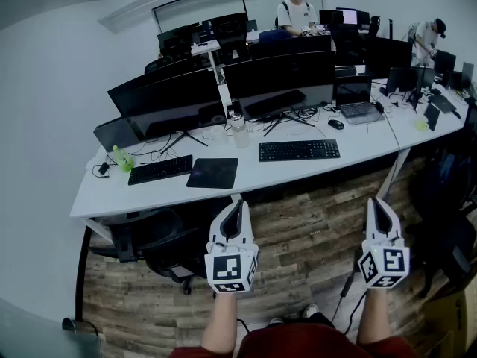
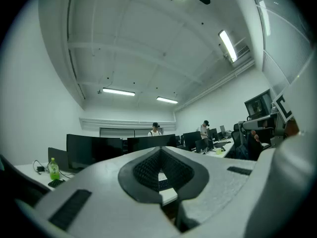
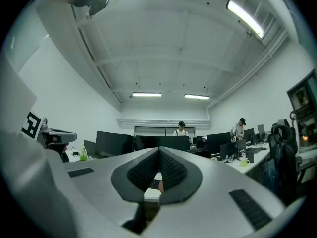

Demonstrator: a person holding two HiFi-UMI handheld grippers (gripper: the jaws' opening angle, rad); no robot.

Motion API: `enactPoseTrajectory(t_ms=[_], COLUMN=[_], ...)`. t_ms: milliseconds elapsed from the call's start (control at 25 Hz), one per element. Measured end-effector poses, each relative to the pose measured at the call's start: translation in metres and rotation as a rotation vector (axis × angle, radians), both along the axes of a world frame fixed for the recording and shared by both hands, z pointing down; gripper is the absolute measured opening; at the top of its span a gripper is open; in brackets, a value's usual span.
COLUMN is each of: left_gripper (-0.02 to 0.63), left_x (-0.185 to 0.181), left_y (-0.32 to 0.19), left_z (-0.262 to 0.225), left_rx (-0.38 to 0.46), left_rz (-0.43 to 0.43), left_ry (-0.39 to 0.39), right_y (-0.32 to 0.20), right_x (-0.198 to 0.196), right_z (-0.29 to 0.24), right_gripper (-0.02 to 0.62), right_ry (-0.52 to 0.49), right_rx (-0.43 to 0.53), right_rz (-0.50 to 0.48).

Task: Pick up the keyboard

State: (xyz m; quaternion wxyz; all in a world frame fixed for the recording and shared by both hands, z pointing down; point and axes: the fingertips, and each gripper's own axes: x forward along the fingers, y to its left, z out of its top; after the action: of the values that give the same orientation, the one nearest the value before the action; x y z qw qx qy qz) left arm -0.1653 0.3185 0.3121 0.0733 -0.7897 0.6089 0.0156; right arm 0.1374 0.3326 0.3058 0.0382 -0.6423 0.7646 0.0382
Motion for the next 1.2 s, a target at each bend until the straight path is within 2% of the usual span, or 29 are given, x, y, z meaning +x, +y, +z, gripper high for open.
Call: enactPoseTrajectory(t_ms=[640, 1200], left_gripper=[0.006, 0.006], left_x=[-0.04, -0.047], left_y=[0.007, -0.018], left_z=[0.006, 0.024], left_rx=[0.002, -0.026], left_rz=[-0.001, 0.001], left_ry=[0.0, 0.004], right_y=[0.005, -0.023], right_x=[-0.036, -0.043], right_z=[0.004, 0.022], right_gripper=[-0.003, -0.003], right_ry=[0.0, -0.025], right_rx=[0.011, -0.02], right_rz=[0.015, 0.014])
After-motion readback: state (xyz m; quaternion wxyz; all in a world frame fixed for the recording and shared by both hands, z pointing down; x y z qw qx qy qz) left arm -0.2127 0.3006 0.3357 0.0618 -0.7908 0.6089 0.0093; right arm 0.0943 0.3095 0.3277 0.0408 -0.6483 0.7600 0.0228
